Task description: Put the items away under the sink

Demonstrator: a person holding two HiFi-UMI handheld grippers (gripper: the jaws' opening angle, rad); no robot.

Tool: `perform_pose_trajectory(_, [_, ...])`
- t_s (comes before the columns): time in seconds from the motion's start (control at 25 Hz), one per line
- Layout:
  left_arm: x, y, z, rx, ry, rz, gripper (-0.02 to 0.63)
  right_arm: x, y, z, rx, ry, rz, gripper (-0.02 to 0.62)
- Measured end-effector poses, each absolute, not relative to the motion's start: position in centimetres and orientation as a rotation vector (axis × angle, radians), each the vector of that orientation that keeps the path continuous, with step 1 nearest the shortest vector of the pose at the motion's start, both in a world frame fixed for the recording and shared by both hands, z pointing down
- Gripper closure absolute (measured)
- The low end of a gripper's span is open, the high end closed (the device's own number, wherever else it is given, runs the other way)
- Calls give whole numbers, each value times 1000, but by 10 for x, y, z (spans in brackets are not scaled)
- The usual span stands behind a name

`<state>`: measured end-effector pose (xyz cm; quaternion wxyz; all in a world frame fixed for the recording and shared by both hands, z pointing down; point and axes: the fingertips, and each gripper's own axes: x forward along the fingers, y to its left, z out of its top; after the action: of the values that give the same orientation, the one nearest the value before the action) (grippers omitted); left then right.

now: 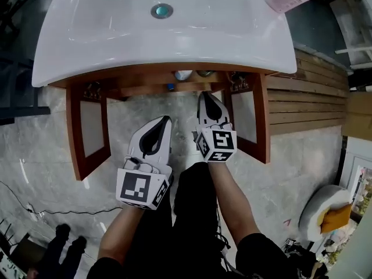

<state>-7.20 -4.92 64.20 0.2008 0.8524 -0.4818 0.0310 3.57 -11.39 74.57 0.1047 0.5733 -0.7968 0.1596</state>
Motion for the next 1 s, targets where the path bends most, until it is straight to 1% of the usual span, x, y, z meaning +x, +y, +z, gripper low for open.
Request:
perform_pose_trajectory(0.36, [-80, -33, 558, 2314, -1374, 122, 601, 36, -76, 683, 1625, -2290, 547, 580])
perform_pose_trajectory(1.0, [-96, 24, 391, 2288, -1480, 73, 601, 29, 9, 519, 1526, -2301, 573, 580])
